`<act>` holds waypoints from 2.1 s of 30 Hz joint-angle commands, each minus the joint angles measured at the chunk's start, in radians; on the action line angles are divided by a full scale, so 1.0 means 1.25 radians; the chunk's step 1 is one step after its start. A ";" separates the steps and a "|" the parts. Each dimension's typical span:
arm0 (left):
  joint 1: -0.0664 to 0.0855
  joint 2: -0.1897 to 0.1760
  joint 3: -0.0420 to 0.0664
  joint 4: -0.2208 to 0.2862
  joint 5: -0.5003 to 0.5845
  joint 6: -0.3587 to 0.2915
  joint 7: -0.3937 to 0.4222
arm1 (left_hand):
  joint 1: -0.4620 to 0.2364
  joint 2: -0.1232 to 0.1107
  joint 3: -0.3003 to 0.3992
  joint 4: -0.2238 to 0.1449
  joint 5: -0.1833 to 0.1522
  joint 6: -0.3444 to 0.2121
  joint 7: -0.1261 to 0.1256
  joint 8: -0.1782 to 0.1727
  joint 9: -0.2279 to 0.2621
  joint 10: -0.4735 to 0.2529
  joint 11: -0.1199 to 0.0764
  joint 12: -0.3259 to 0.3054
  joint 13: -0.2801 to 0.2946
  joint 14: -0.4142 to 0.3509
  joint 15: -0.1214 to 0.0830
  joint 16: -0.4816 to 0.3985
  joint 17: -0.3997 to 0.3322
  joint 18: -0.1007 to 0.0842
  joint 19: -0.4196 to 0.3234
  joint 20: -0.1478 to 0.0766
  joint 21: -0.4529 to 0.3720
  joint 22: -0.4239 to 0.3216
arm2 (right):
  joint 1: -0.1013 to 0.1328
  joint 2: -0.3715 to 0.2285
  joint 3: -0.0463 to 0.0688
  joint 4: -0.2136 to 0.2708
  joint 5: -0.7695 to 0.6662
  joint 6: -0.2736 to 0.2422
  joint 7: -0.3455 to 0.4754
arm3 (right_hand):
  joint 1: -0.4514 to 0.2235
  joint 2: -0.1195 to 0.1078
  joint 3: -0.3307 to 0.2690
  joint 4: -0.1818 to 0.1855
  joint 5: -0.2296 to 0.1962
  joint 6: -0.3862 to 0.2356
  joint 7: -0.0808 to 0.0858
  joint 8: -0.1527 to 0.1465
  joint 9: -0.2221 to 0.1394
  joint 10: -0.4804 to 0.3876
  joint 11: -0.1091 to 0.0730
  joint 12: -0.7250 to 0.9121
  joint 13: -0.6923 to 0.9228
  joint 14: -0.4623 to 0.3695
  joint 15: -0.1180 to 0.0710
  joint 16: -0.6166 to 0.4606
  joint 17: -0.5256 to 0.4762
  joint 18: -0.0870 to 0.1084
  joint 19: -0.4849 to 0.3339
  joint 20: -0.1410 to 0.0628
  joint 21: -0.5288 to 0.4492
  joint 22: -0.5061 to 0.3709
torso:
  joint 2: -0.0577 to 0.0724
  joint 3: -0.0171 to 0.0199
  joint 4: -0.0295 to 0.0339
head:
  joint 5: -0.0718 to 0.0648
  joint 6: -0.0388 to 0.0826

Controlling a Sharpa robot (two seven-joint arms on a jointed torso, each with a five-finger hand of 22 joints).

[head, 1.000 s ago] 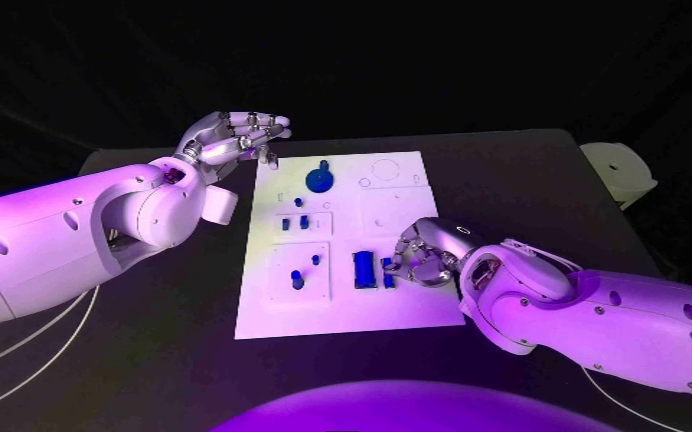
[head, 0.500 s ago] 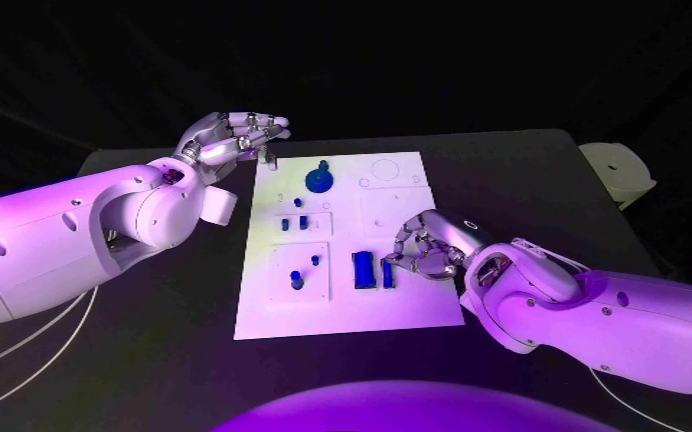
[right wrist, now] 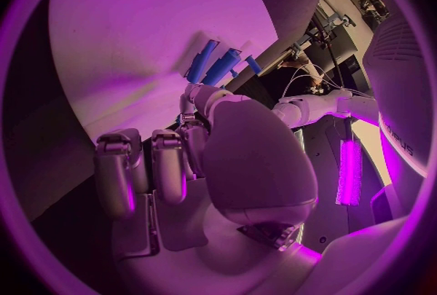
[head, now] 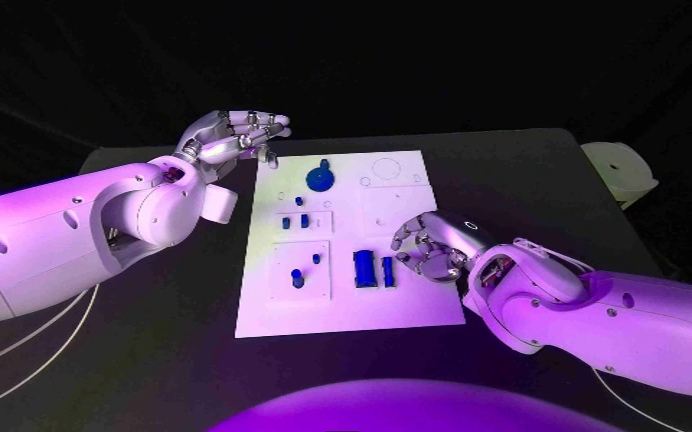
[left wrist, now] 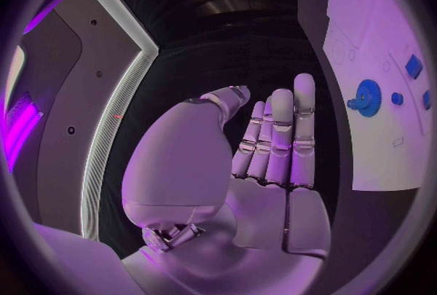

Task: Assemble the parts on the task board

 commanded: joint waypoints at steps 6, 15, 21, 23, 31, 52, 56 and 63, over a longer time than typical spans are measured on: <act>0.001 0.000 0.001 0.001 0.000 0.010 0.005 | -0.007 0.001 0.004 -0.001 0.003 -0.002 0.008 0.003 -0.001 -0.004 -0.001 0.002 0.001 -0.006 -0.001 0.005 -0.001 0.012 0.000 0.004 -0.005 -0.001 | -0.002 0.000 0.000 0.005 0.002 0.045 0.037 | -0.014 0.007 0.050 -0.032 0.027 0.010 0.008 -0.012 -0.013 0.001 0.009 0.006 0.108 0.073 0.006 0.000 0.156 -0.011 0.084 0.008 0.004 0.211 | 0.000 0.0002 -0.0007 | 0.002 0.000; 0.001 0.001 0.001 0.002 0.000 0.010 0.005 | -0.007 0.001 0.004 -0.001 0.003 -0.002 0.008 0.003 -0.001 -0.004 -0.001 0.002 0.001 -0.006 -0.001 0.005 -0.001 0.012 0.000 0.004 -0.005 -0.001 | -0.003 0.007 0.000 -0.004 0.007 0.057 0.036 | -0.025 0.009 0.057 -0.036 0.025 0.015 0.007 -0.012 -0.014 0.002 0.009 0.007 0.108 0.073 0.006 0.000 0.157 -0.011 0.084 0.008 0.004 0.211 | 0.000 0.0006 -0.0006 | 0.002 0.000; 0.001 0.001 0.001 0.001 0.000 0.010 0.005 | -0.007 0.001 0.004 -0.001 0.003 -0.002 0.008 0.003 -0.001 -0.004 -0.001 0.002 0.001 -0.006 -0.001 0.005 -0.001 0.012 0.000 0.004 -0.005 -0.001 | -0.004 0.014 0.000 -0.016 0.008 0.066 0.034 | -0.032 0.009 0.060 -0.038 0.023 0.018 0.007 -0.012 -0.015 0.002 0.008 0.007 0.108 0.073 0.006 0.000 0.157 -0.011 0.084 0.008 0.004 0.211 | 0.000 0.0011 -0.0004 | 0.002 -0.001; 0.001 0.001 0.001 0.001 0.000 0.010 0.005 | -0.007 0.001 0.005 -0.001 0.003 -0.003 0.008 0.004 -0.001 -0.005 -0.001 0.004 0.000 -0.006 -0.001 0.005 -0.001 0.012 0.001 0.004 -0.006 -0.001 | -0.005 0.016 0.000 -0.018 0.008 0.071 0.034 | -0.035 0.009 0.060 -0.039 0.022 0.019 0.006 -0.011 -0.015 0.002 0.008 0.007 0.108 0.073 0.006 0.000 0.158 -0.011 0.084 0.008 0.004 0.211 | 0.000 0.0010 -0.0009 | 0.002 -0.001; 0.001 0.001 0.001 0.001 0.000 0.010 0.005 | -0.007 0.001 0.005 -0.001 0.003 -0.003 0.008 0.004 -0.001 -0.005 -0.001 0.004 0.000 -0.006 -0.001 0.005 -0.001 0.012 0.001 0.004 -0.006 -0.001 | -0.007 0.022 0.000 -0.021 0.009 0.084 0.026 | -0.077 0.003 0.053 -0.047 -0.029 0.032 -0.003 -0.006 -0.015 0.005 0.002 0.010 0.108 0.073 0.001 0.001 0.158 -0.011 0.084 0.005 0.004 0.211 | 0.000 0.0009 -0.0013 | 0.002 -0.003; 0.001 -0.001 0.001 0.003 0.000 0.010 0.003 | -0.007 0.001 0.005 -0.001 0.003 -0.003 0.008 0.004 -0.001 -0.005 -0.001 0.004 0.000 -0.006 -0.001 0.005 -0.001 0.012 0.001 0.004 -0.006 -0.001 | -0.008 0.026 0.000 -0.023 -0.046 -0.046 -0.039 | -0.172 -0.062 -0.060 0.018 -0.168 -0.001 0.011 -0.033 -0.040 -0.023 0.015 -0.033 0.087 0.071 0.014 -0.004 0.149 -0.011 0.084 0.015 0.004 0.211 | 0.000 0.0004 -0.0004 | 0.002 -0.002; 0.001 -0.001 0.001 0.003 0.000 0.011 0.003 | -0.007 0.001 0.005 -0.001 0.003 -0.003 0.008 0.004 -0.001 -0.005 -0.001 0.004 0.000 -0.006 -0.001 0.005 -0.001 0.012 0.001 0.004 -0.006 -0.001 | -0.008 0.027 0.000 -0.024 -0.047 -0.044 -0.042 | -0.172 -0.060 -0.068 0.023 -0.168 0.002 0.010 -0.030 -0.040 -0.022 0.014 -0.032 0.087 0.071 0.013 -0.004 0.149 -0.011 0.084 0.015 0.004 0.211 | 0.000 0.0003 -0.0001 | 0.002 -0.002; 0.001 -0.002 0.001 0.004 0.000 0.012 0.003 | -0.007 0.001 0.005 -0.001 0.003 -0.003 0.008 0.004 -0.001 -0.005 -0.001 0.004 0.000 -0.006 -0.001 0.005 -0.001 0.012 0.001 0.004 -0.006 -0.001 | -0.011 0.038 0.000 -0.036 -0.047 -0.025 -0.049 | -0.168 -0.059 -0.081 0.029 -0.169 0.009 0.007 -0.023 -0.038 -0.021 0.012 -0.029 0.088 0.071 0.012 -0.004 0.149 -0.011 0.084 0.014 0.004 0.211 | 0.001 0.0010 0.0000 | 0.003 -0.002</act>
